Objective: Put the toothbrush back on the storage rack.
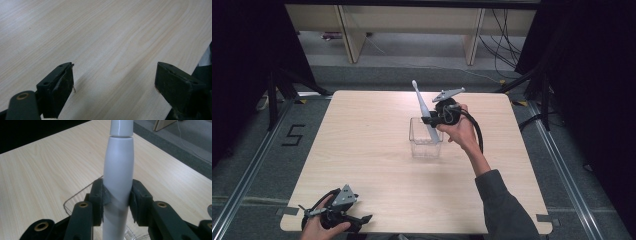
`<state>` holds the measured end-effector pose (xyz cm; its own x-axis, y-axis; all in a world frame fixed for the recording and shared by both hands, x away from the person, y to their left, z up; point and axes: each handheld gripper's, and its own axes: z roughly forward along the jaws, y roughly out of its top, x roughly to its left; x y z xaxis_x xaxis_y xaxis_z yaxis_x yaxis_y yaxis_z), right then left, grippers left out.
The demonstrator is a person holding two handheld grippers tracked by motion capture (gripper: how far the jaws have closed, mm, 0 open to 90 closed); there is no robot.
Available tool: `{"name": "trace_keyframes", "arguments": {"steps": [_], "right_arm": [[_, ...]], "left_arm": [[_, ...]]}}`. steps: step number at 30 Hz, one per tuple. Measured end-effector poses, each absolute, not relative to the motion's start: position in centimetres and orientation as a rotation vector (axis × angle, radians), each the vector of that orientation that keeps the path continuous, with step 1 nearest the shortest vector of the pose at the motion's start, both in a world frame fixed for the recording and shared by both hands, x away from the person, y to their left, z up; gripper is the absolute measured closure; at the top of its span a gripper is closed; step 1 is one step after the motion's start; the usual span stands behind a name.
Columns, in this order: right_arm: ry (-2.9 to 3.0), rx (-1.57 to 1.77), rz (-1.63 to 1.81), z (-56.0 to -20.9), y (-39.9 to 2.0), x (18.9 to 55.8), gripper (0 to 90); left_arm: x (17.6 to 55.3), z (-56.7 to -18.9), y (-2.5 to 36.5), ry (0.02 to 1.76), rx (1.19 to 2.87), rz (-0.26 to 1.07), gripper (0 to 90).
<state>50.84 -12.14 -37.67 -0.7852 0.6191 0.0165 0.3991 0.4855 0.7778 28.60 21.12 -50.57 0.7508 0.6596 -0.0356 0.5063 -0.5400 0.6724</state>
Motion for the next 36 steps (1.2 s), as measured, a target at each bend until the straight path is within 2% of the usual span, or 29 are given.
{"name": "trace_keyframes", "arguments": {"steps": [16, 27, 28, 36], "right_arm": [[2.533, 0.884, 1.088, -40.8, -11.3, 51.3, 67.0], [2.591, 0.999, 0.956, -41.4, -10.7, 51.4, 67.0], [2.592, 0.913, 0.985, -41.6, -10.7, 51.7, 67.0], [2.619, 0.912, 0.916, -42.1, -10.1, 52.1, 66.9]], "left_arm": [[28.5, -50.6, 21.3, 0.869, 2.259, 0.298, 15.1], [28.5, -50.5, 21.3, 0.875, 2.255, 0.296, 15.1], [28.5, -50.5, 21.3, 0.876, 2.255, 0.296, 15.1], [28.4, -50.5, 21.2, 0.89, 2.241, 0.281, 15.1]]}}
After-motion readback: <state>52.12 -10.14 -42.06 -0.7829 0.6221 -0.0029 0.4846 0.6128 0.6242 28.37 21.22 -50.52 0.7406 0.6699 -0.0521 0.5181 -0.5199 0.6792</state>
